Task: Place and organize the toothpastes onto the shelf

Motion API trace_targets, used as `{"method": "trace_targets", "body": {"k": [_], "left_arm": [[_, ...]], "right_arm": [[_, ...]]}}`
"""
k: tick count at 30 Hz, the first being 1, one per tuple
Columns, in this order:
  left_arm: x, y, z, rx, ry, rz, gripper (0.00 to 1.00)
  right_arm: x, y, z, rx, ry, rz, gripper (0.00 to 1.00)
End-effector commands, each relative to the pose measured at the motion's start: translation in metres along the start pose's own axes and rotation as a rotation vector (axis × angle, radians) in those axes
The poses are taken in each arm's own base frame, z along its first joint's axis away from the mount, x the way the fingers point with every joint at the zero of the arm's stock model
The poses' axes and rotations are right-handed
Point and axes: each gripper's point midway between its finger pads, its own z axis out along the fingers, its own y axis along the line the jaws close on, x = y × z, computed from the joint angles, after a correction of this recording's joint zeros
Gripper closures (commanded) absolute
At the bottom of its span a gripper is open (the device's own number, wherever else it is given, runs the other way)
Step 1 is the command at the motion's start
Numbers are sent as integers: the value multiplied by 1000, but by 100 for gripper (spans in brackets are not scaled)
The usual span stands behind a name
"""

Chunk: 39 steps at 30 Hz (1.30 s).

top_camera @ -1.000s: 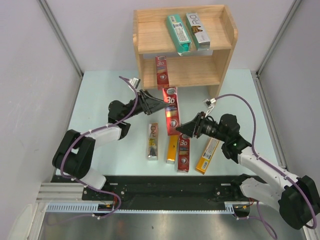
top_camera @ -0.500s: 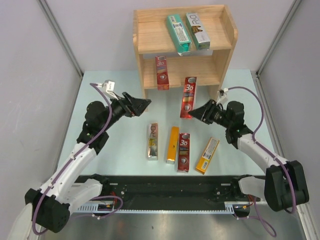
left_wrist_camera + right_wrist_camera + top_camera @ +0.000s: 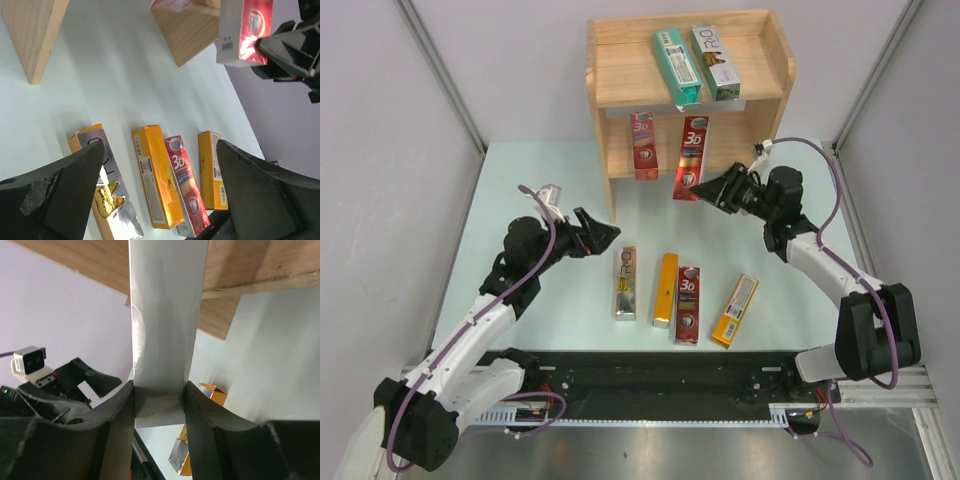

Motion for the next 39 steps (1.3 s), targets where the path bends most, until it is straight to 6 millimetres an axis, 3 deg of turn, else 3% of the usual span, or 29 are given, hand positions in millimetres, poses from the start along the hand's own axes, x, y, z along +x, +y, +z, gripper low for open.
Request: {"method": "trace_targets", "body": {"k": [1,11,19,31,39], "left_arm": [[3,0,-6,17,-15,5,0],[36,18,-15,-9,28,-28,0],[48,23,-18,-11,47,-56,0],[83,42,-22,-27,82,-127,0],[90,46,-23,-36,95,-135,0]], "right_arm": [[-22,27,19,-50,-48,-77,73],[-36,24,51,-32,-87,-86,72],[-42,10,69,-39,-69,-54,70],[-63,16,79,-58,-74,-49,65],[-54,9,94,-68,-20,0,59]]}}
